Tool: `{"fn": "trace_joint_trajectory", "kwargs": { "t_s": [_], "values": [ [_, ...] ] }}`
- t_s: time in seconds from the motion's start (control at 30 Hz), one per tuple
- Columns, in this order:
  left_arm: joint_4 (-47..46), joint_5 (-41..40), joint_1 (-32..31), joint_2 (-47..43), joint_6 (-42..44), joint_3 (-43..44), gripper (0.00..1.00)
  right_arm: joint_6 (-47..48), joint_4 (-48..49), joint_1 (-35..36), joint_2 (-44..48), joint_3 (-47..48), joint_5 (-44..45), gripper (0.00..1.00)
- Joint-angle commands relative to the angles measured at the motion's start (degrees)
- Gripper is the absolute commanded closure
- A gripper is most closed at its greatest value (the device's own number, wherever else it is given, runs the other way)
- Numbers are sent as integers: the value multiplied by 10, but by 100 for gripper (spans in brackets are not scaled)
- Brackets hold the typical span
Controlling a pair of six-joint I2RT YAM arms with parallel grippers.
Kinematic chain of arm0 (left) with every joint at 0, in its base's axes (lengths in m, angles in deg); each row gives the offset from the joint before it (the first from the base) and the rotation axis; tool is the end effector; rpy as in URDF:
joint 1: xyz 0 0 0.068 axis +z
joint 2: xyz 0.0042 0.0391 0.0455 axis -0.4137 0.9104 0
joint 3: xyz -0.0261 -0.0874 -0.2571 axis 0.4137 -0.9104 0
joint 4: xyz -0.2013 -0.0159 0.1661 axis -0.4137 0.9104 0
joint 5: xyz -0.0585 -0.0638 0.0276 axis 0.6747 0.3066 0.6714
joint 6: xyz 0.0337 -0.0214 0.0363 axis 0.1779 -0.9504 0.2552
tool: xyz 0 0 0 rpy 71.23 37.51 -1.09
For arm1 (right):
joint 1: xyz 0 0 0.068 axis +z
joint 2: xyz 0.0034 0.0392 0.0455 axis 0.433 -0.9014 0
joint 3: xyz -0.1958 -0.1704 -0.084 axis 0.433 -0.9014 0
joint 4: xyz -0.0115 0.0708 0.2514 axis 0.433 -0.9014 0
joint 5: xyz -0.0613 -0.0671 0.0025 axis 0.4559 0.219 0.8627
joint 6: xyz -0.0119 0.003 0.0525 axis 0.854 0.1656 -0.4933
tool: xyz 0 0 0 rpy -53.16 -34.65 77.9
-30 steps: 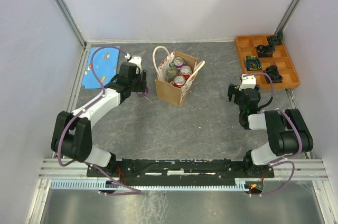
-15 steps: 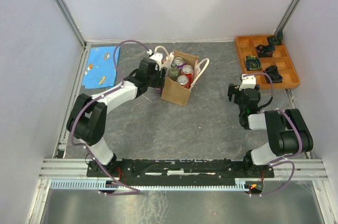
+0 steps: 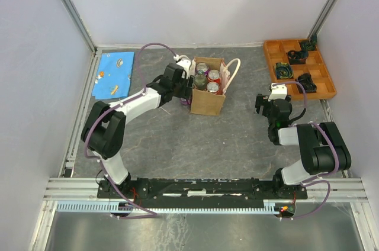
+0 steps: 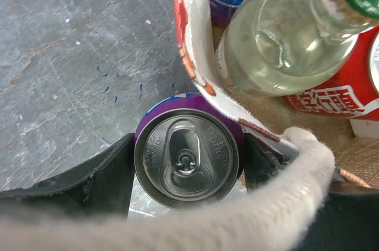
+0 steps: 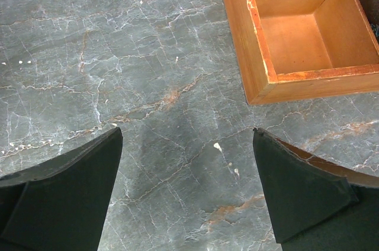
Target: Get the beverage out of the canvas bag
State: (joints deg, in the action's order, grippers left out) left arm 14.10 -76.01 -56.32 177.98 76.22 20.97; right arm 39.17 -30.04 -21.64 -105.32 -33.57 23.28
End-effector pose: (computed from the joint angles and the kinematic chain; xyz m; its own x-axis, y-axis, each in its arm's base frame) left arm 0.3378 -0.2056 0.2250 -0.5836 0.2245 -0.7804 0.3880 0.9213 -0.0251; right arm 0.2578 0.0115 0.1382 -0.3247 0.0227 -0.9455 0.1184 0.9928 -0.0168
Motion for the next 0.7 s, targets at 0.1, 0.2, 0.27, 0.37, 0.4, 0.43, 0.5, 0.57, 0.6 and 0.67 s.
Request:
{"fn": "trace_joint_trajectory", "kwargs": {
  "t_s": [0.1, 0.2, 0.27, 0.37, 0.4, 0.43, 0.5, 0.57, 0.6, 0.67],
  "values": [
    [44, -85, -2, -93, 30, -10, 97, 8, 14, -2, -1, 17, -3, 1],
    [55, -113, 0, -111, 44, -22, 97, 8, 15, -2, -1, 17, -3, 1],
    [62, -121, 5, -112, 47, -21, 97, 9, 15, -3, 0, 16, -3, 1],
    [58, -125, 14, -108, 44, -23, 97, 8, 15, -2, -1, 17, -3, 1],
    [59, -125, 18, -104, 43, -22, 97, 9, 14, -2, -1, 17, -3, 1],
    [60, -126, 21, -100, 43, -22, 97, 8, 14, -2, -1, 17, -3, 1],
    [63, -129, 26, -92, 44, -20, 97, 8, 15, -2, 0, 17, -3, 1],
    [67, -133, 29, -86, 45, -20, 97, 8, 15, -2, -1, 17, -3, 1],
    [69, -135, 29, -83, 45, -20, 95, 8, 14, -3, -1, 17, -3, 1],
    [73, -136, 32, -79, 37, -18, 84, 9, 15, -2, 0, 17, -3, 1]
  ]
}}
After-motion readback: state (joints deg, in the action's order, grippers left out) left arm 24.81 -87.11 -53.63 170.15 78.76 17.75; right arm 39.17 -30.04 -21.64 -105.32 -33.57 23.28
